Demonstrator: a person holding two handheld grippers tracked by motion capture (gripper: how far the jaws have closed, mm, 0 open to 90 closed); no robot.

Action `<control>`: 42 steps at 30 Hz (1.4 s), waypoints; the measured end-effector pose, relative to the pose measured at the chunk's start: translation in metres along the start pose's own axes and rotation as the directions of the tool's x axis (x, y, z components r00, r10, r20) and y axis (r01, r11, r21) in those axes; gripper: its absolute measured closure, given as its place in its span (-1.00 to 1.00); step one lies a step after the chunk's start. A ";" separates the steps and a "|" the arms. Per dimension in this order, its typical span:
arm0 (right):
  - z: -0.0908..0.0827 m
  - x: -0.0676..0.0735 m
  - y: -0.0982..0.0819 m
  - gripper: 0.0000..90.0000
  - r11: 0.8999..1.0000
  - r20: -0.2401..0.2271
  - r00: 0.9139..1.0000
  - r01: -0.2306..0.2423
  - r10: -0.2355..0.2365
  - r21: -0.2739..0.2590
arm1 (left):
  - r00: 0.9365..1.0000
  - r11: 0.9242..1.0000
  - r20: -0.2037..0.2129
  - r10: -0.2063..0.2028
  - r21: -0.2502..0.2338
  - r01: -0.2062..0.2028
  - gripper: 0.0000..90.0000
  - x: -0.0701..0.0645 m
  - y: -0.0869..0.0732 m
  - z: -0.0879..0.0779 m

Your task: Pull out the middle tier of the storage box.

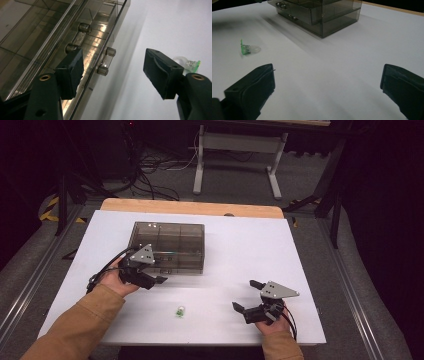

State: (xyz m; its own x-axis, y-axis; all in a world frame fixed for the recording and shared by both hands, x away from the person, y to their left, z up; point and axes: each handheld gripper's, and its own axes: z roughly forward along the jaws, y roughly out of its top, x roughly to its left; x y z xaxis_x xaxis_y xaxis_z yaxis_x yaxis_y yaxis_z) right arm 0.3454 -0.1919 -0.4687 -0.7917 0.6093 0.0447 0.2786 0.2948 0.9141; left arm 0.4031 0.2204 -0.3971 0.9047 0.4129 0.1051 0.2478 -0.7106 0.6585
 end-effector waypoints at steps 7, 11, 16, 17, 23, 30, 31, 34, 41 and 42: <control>0.000 0.000 0.000 -1.00 1.000 -0.002 1.000 0.000 0.000 0.000 | 0.998 0.997 -0.024 0.050 0.067 -0.049 -0.23 -0.005 0.006 0.004; 0.000 0.000 0.000 -1.00 1.000 -0.004 1.000 0.000 0.000 0.000 | 0.997 0.994 -0.036 0.068 0.094 -0.064 -0.21 -0.006 0.007 0.007; 0.000 0.000 0.000 -1.00 1.000 -0.004 1.000 0.005 -0.005 0.003 | 0.996 0.991 -0.033 0.077 0.112 -0.073 -0.19 -0.007 0.007 0.010; 0.000 0.000 0.000 -1.00 1.000 -0.004 1.000 0.006 -0.006 0.004 | 0.997 0.991 -0.033 0.077 0.113 -0.072 -0.18 -0.007 0.007 0.011; 0.000 0.000 0.000 -1.00 1.000 -0.004 1.000 0.005 -0.005 0.004 | 0.996 0.986 -0.034 0.087 0.146 -0.081 -0.11 -0.006 0.008 0.016; 0.000 0.000 0.000 -1.00 1.000 -0.006 1.000 0.002 -0.002 0.002 | 0.994 0.978 -0.050 0.102 0.190 -0.091 0.02 -0.004 0.010 0.023; 0.000 0.000 0.000 -1.00 1.000 -0.007 1.000 0.001 -0.001 0.002 | 0.994 0.978 -0.050 0.102 0.190 -0.091 0.02 -0.004 0.010 0.023; 0.000 0.000 0.000 -1.00 1.000 -0.013 1.000 -0.003 0.003 0.000 | 0.991 0.972 -0.070 0.115 0.212 -0.098 0.05 -0.006 0.011 0.028; 0.000 -0.001 0.000 -1.00 1.000 -0.016 1.000 -0.008 0.008 -0.001 | 0.982 0.965 -0.115 0.147 0.234 -0.117 0.31 -0.008 0.014 0.031; 0.000 -0.001 0.000 -1.00 1.000 -0.017 1.000 -0.006 0.006 -0.001 | 0.980 0.963 -0.125 0.157 0.240 -0.124 0.37 -0.008 0.015 0.031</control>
State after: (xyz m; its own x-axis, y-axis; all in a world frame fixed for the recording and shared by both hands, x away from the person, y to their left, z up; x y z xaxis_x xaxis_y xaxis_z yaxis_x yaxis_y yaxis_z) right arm 0.3458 -0.1926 -0.4688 -0.7989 0.5987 0.0573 0.2831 0.2903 0.9141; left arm 0.4103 0.1887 -0.4116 0.8820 0.3641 0.2992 0.2100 -0.8720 0.4421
